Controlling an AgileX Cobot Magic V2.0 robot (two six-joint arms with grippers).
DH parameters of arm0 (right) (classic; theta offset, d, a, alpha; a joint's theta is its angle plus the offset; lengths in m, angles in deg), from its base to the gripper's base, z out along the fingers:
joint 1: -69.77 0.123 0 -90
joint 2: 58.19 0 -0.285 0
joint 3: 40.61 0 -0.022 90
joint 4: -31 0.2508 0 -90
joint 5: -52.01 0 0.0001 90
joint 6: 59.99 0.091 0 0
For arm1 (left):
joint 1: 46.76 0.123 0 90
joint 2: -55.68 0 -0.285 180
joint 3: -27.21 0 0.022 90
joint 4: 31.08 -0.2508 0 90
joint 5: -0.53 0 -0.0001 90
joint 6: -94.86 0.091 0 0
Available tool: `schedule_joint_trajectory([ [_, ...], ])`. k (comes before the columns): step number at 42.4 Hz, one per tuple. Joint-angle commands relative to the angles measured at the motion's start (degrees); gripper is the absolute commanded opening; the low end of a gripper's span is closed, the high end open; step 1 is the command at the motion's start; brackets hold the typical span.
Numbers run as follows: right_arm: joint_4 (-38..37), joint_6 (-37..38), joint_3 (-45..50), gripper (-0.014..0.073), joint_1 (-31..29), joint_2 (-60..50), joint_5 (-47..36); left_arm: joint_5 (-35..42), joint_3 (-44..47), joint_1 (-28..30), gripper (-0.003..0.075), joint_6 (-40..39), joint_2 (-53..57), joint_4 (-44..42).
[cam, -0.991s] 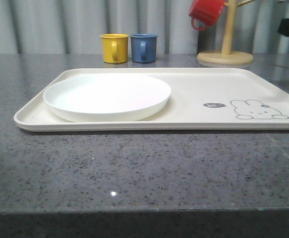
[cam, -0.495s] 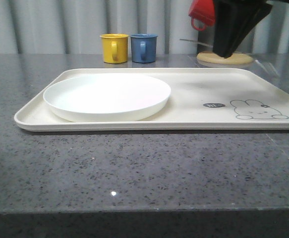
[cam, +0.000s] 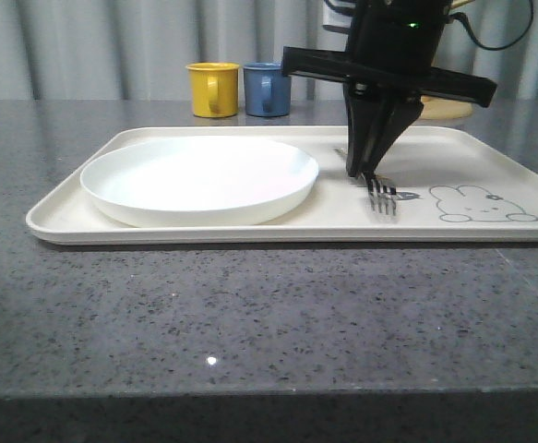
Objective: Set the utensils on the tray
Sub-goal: 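Lower the fork onto the tray beside the plate and release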
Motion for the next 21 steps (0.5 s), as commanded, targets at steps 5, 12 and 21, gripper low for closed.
schedule_joint_trajectory([
  [5, 0.75, 0.31, -1.91, 0.012, 0.05, -2.24, -1.29, 4.38, -1.49, -0.35, 0.0438, -0.65, 0.06, -0.2],
  [12, 0.16, -0.81, -2.03, 0.0316, 0.05, -3.3, -1.22, 4.38, -1.49, -0.35, 0.0438, -0.65, 0.06, -0.2],
  [21, -4.47, -10.38, -1.74, 0.0328, 0.05, -11.11, 1.45, 4.38, -1.49, -0.35, 0.0438, -0.65, 0.06, -0.2],
])
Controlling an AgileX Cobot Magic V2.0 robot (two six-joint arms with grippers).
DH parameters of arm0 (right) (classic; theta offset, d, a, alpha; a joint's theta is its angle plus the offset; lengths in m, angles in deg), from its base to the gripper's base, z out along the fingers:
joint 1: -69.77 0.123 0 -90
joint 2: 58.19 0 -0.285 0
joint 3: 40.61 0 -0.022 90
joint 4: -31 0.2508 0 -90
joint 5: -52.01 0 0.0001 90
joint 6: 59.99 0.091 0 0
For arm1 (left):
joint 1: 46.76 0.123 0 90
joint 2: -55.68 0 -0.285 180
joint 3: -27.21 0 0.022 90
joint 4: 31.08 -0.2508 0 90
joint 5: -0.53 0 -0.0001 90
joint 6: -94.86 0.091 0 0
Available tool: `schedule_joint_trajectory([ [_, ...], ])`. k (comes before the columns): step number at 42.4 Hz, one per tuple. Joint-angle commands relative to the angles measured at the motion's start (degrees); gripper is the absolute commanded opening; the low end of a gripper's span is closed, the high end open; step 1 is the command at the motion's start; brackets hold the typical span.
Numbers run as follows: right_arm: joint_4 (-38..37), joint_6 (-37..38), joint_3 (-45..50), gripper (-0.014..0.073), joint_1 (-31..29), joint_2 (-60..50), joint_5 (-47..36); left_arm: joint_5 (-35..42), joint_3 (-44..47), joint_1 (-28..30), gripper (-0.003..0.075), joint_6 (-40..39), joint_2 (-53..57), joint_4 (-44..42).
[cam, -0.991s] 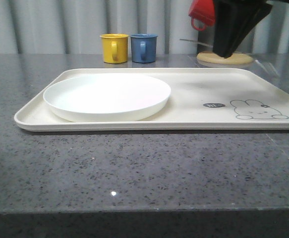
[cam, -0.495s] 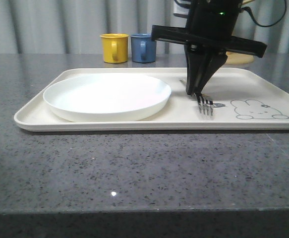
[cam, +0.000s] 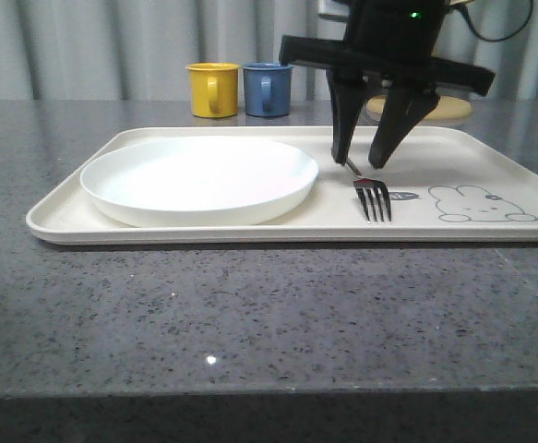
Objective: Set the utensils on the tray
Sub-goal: 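Lower the fork onto the tray beside the plate and release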
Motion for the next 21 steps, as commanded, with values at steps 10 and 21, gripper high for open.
schedule_joint_trajectory([
  [10, -13.66, -8.1, 7.02, 0.0321, -4.35, -20.51, 0.98, 4.38, -1.49, -0.35, 0.0438, -0.65, 0.06, -0.2],
  [21, -6.92, -19.12, 17.16, 0.0272, -23.34, -23.45, 1.98, 4.38, -1.49, -0.35, 0.0438, -0.65, 0.06, -0.2],
])
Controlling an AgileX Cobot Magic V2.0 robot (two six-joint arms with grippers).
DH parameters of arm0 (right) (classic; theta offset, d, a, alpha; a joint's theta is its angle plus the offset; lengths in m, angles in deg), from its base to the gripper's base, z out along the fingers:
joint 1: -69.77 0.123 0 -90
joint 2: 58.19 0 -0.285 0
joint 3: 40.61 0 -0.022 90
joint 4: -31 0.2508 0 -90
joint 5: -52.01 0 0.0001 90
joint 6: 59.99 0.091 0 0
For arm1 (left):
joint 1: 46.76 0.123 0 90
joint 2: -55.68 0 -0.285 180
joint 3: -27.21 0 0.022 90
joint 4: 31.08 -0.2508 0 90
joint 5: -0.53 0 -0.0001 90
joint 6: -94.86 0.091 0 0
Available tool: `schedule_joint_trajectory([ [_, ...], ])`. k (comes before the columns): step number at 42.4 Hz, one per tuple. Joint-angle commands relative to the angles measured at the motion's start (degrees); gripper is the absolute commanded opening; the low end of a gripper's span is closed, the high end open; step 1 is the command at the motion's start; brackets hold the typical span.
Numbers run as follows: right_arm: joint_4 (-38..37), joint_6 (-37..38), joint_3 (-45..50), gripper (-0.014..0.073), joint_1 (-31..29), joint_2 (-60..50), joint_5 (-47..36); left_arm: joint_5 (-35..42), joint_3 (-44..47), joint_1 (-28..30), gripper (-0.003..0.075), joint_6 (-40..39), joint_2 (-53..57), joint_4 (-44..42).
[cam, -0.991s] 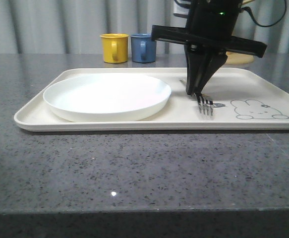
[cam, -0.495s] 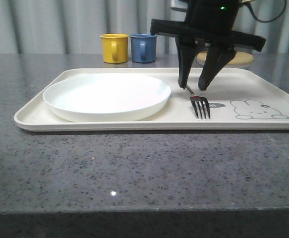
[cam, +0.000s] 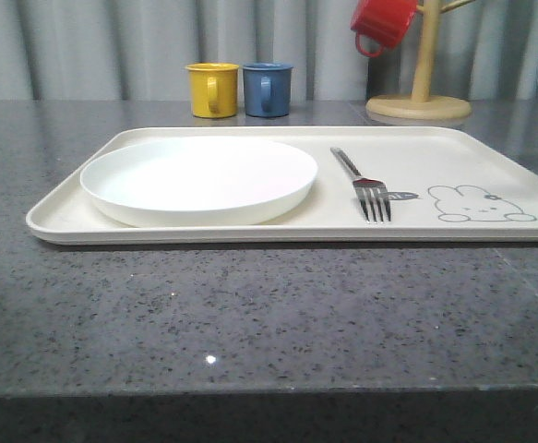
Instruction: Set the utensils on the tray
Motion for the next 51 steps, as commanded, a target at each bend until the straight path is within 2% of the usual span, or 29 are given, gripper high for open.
schedule_joint_trajectory([
  [1, 3.17, -5.97, 1.61, 0.0272, -6.63, -1.89, -0.57, 4.38, -1.49, -0.35, 0.0438, -0.65, 0.06, -0.2],
  [7, 4.78, -8.14, 3.07, 0.0272, -13.4, -0.31, -0.57, 4.38, -1.49, -0.35, 0.0438, -0.65, 0.06, -0.2],
  [11, 4.78, -8.61, 3.07, 0.0272, -15.44, 1.01, -0.76, 4.38, -1.49, -0.35, 0.0438, -0.65, 0.06, -0.2],
  [40, 4.78, -10.66, 2.99, 0.027, -15.57, 9.38, -2.2, 4.38, -1.49, -0.35, 0.0438, -0.65, 0.06, -0.1],
  [44, 5.17, -10.66, 2.99, 0.0231, -15.57, 9.38, -2.14, 4.38, -1.49, -0.35, 0.0438, -0.65, 0.06, -0.1],
  [51, 5.17, -10.66, 2.99, 0.0111, -15.57, 9.38, -2.15, 4.38, -1.49, -0.35, 0.0438, -0.65, 0.06, 0.01],
])
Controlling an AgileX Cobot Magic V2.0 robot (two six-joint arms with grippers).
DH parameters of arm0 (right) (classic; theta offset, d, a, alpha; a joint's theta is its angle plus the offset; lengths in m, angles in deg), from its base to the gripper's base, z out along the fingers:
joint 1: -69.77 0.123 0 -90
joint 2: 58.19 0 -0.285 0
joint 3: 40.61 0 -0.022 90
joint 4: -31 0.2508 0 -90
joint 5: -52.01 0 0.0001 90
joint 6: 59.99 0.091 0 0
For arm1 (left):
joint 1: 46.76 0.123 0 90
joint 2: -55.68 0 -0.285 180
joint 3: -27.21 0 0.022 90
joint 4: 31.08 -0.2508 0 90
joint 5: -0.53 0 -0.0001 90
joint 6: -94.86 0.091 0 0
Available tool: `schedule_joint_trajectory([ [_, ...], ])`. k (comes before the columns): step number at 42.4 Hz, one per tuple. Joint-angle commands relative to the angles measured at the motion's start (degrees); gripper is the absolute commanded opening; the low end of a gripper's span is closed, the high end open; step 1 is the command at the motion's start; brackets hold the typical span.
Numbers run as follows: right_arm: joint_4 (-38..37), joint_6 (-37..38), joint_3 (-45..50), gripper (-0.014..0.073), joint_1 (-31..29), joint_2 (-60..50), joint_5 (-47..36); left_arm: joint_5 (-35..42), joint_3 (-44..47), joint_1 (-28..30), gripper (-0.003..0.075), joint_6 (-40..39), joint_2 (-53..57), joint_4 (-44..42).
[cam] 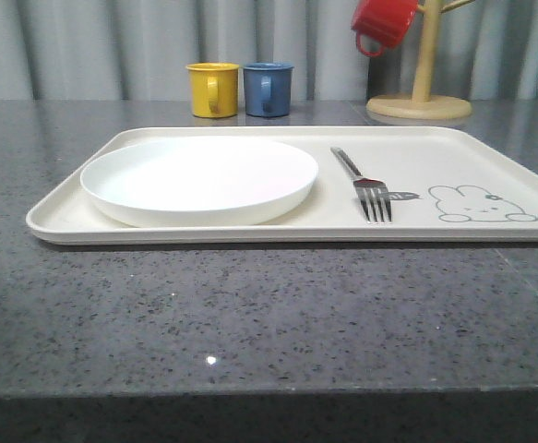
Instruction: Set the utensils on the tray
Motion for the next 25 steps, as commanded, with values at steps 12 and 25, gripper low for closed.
schedule_joint_trajectory([
  [12, 0.46, -0.74, -1.42, 0.009, -0.28, -2.08, -0.19, 4.38, -1.49, -0.35, 0.0438, -0.65, 0.06, 0.14],
  [25, 5.43, -2.46, -4.45, 0.0013, 2.45, -4.06, 2.83, 4.38, -1.49, -0.35, 0.0438, -0.65, 0.06, 0.14],
])
